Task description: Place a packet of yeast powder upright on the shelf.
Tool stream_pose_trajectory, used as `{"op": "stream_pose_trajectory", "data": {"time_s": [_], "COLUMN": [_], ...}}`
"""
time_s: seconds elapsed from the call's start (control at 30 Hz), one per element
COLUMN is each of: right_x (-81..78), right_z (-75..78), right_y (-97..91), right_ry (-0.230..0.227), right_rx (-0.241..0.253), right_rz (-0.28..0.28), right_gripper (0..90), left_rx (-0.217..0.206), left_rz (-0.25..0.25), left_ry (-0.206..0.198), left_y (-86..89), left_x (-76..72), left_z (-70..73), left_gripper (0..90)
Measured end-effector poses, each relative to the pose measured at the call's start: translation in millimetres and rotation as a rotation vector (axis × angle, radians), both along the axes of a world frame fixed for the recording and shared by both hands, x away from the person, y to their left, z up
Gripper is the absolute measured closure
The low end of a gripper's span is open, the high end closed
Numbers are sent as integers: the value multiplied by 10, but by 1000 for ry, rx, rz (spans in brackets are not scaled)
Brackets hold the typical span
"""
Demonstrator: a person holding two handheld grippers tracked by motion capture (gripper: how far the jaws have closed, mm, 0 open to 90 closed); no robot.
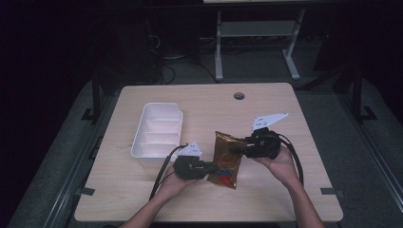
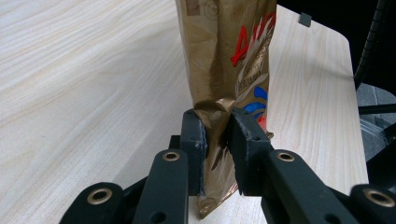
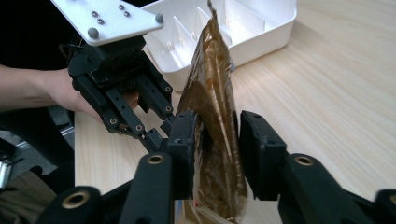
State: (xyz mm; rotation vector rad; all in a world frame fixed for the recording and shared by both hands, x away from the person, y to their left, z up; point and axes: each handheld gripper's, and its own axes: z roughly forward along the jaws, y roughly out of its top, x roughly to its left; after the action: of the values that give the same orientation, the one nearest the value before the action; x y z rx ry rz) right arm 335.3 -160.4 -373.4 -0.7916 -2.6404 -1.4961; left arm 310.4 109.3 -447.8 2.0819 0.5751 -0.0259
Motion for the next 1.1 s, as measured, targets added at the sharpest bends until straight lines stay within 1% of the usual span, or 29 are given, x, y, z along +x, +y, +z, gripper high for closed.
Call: {"op": "stream_pose_trajectory", "data": {"time_s": [0.1, 0.17, 0.2, 0.23, 0.27, 0.37, 0.53, 0.67, 0.7, 0.8, 0.83, 0.9, 0.97, 1.1], "right_x": [10, 13, 18, 18, 14, 12, 7, -3, -8, -18, -17, -13, 8, 28], "right_z": [-61, -73, -96, -96, -102, -100, -89, -53, -38, 16, 30, 42, 64, 100], "right_y": [21, 23, 29, 29, 29, 27, 9, -14, -23, -62, -76, -88, -127, -166], "right_ry": [12, 18, 27, 27, 27, 30, 38, 29, 24, 1, -2, -3, -7, -7], "right_rx": [-3, -5, -7, -7, -4, -7, -1, -7, -9, -15, -18, -22, -26, -40], "right_rz": [9, 10, 12, 12, 12, 19, 31, 28, 24, 7, -1, -8, -28, -48], "right_gripper": [641, 642, 673, 673, 716, 771, 812, 820, 821, 825, 826, 826, 828, 828], "left_rx": [3, 4, 6, 6, 9, 17, 26, 33, 44, 49, 61, 65, 78, 80], "left_rz": [-1, -1, -1, -1, -1, -1, 5, 12, 14, 15, 12, 12, 9, 7], "left_ry": [-3, -4, -9, -9, -10, -15, -30, -38, -41, -40, -43, -46, -56, -64], "left_y": [-1, -2, -4, -4, -3, -3, 2, 23, 45, 62, 75, 79, 92, 103], "left_x": [-3, -5, -9, -9, -10, -11, -38, -56, -69, -84, -103, -114, -142, -167], "left_z": [1, 2, 3, 3, 3, 5, 22, 26, 23, 19, 18, 18, 27, 41], "left_gripper": [759, 759, 759, 758, 756, 741, 697, 665, 654, 628, 621, 608, 587, 553]}}
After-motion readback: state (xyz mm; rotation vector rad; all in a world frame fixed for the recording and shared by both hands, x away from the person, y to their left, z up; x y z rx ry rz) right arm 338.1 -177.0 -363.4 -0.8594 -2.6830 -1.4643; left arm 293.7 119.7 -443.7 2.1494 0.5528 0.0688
